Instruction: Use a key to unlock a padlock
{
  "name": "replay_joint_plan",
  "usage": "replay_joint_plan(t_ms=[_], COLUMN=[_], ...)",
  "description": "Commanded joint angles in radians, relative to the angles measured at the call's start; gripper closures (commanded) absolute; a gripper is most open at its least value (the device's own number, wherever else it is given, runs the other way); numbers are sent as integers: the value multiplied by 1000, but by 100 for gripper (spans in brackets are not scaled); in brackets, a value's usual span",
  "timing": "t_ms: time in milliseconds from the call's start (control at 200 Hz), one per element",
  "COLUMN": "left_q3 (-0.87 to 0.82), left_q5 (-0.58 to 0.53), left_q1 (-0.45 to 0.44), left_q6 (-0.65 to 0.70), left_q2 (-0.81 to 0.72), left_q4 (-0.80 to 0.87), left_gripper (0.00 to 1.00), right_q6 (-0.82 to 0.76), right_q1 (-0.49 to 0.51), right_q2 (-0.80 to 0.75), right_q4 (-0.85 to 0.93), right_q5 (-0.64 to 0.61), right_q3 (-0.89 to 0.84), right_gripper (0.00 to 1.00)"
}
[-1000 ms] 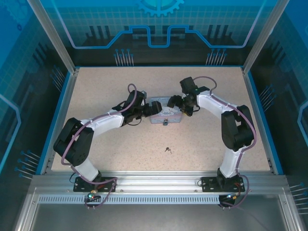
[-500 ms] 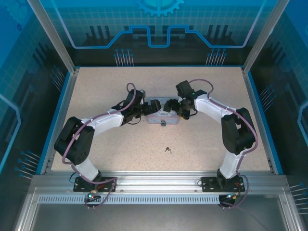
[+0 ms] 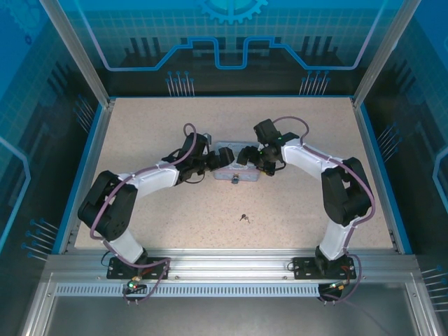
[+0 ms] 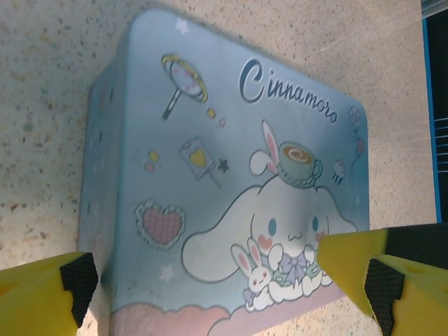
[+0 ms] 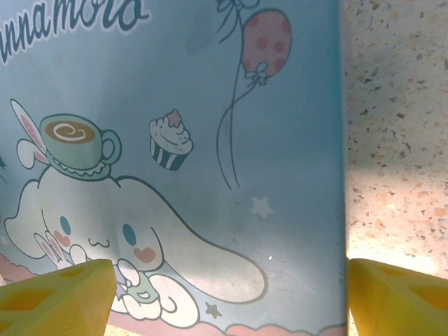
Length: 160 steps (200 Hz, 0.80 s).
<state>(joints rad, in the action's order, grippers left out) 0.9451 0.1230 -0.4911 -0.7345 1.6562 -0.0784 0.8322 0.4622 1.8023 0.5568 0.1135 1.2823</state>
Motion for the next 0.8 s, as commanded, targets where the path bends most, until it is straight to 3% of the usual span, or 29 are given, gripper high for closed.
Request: replay_joint_plan(t_ms=[0,310,545,650,795], left_q3=[-25,-46,-43,-54,-71], left_q5=[27,-3,-62,-60,-64], left_q1=[-13,-28,26,64,91], left_q6=[-22,-29,3,10,35], left_q2=[-45,-68,-140,-195,-281], left_q4=[-23,-19,37,59,111], left_gripper=[1,1,1,1,1], right_q6=[16,6,-49,-126,-316], right_q1=[20,26,0,-8,-3], right_q2=[-41,-62,-185,-257,-339], right_q4=[12,33,33,45,83], right_q5=[-1,-32,-112,-126,-50], right_q3=[-16,-21,-61,-80,-99], right_gripper=[15,14,4,4,9])
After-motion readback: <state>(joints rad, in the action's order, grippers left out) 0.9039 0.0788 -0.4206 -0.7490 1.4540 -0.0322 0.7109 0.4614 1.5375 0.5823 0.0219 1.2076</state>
